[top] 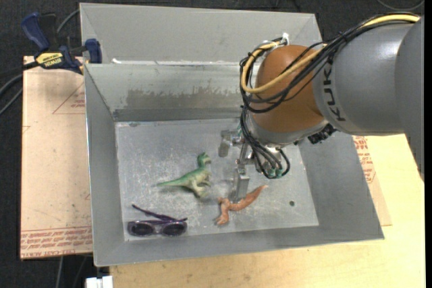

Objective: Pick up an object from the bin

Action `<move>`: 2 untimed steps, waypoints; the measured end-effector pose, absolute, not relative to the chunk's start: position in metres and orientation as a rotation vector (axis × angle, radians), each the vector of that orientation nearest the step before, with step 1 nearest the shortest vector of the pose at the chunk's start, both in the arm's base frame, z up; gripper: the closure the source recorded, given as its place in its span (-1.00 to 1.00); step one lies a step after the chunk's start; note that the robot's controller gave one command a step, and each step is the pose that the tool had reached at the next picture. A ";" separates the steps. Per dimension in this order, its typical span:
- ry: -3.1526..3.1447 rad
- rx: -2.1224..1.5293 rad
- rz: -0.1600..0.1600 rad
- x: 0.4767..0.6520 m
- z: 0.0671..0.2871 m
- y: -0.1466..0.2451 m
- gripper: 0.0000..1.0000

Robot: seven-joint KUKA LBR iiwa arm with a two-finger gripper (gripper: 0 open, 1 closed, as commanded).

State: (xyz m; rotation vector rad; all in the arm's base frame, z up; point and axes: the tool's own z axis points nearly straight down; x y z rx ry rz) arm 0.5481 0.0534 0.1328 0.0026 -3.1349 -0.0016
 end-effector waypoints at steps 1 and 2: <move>-3.142 -0.001 -0.002 0.550 0.137 0.053 -1.00; -3.101 0.449 -0.004 0.521 0.069 0.026 -1.00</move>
Offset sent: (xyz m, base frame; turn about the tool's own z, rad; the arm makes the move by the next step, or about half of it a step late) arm -0.0268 -0.0273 -0.0628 -0.2887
